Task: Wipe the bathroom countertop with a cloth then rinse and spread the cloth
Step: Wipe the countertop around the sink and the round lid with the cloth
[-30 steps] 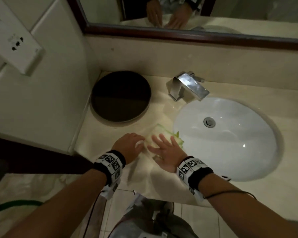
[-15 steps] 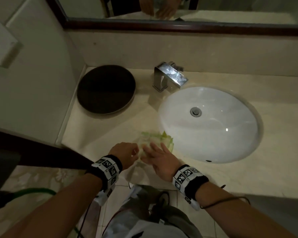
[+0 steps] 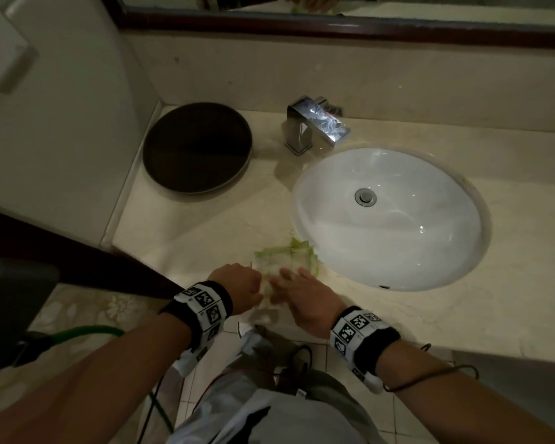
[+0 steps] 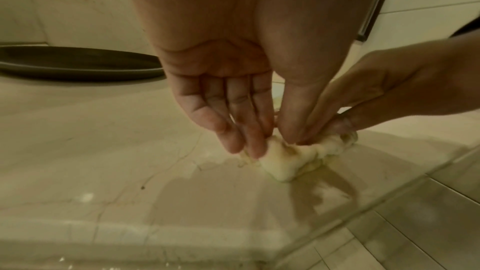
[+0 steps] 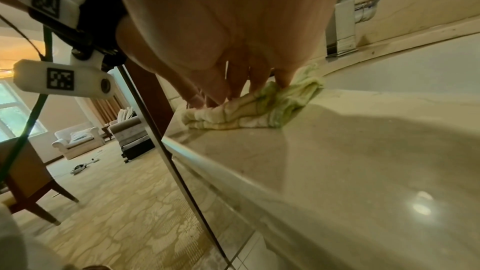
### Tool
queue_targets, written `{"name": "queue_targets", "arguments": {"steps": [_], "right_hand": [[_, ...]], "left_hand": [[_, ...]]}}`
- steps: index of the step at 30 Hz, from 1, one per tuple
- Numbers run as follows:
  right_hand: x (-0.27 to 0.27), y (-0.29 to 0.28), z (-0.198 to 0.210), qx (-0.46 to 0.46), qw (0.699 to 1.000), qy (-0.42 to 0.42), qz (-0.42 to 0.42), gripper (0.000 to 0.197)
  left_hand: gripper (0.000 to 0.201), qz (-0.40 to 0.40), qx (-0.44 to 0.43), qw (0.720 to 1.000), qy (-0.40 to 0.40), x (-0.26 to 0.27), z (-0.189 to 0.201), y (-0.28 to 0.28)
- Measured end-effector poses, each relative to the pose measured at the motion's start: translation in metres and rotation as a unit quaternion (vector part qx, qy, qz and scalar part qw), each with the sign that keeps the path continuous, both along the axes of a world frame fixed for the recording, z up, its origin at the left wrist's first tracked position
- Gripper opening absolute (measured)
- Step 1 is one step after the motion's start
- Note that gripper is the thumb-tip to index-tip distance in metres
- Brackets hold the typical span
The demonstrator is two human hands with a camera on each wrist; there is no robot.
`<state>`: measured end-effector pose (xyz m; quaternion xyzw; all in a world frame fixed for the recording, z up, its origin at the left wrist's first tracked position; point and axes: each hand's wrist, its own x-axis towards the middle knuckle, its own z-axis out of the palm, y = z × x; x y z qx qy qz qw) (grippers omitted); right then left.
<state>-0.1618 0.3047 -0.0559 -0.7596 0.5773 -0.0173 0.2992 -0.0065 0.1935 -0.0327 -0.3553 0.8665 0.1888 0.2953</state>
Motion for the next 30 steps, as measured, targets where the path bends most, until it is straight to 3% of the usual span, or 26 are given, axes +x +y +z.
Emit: {"name": "queue_targets", "arguments": {"steps": [2,4,7,14,17,26,30], "right_hand": [[-0.003,-0.001,-0.001,-0.059,0.996,-0.032,-0.061,0.029],[-0.008,0.002,-0.003,-0.124,0.986,-0.006,-0.109,0.012],[-0.015,0.005,-0.010,-0.122,0.983,0.066,-0.123,0.021],[-0.008,0.003,-0.009,-0.096,0.981,0.107,-0.127,0.026],[-0.008,0.004,-0.004,-0.120,0.979,0.108,-0.121,0.011],[-0.017,0.026,-0.002,-0.106,0.974,0.124,-0.158,0.032],[-0.014,0.027,0.000,-0.090,0.970,0.154,-0.167,0.017]], "left_hand": [[0.025,-0.017,-0.019,0.999,0.026,0.001,0.003,0.001],[0.033,-0.037,-0.042,0.996,0.076,0.002,0.002,0.004],[0.049,-0.043,-0.052,0.987,0.143,0.003,-0.001,0.011],[0.062,-0.055,-0.045,0.995,0.074,0.001,-0.006,0.017],[0.066,-0.063,-0.045,0.995,0.062,0.001,-0.006,0.018],[0.067,-0.110,-0.068,0.991,0.022,-0.004,-0.006,0.018],[0.068,-0.122,-0.065,0.990,0.018,-0.005,-0.006,0.015]]}}
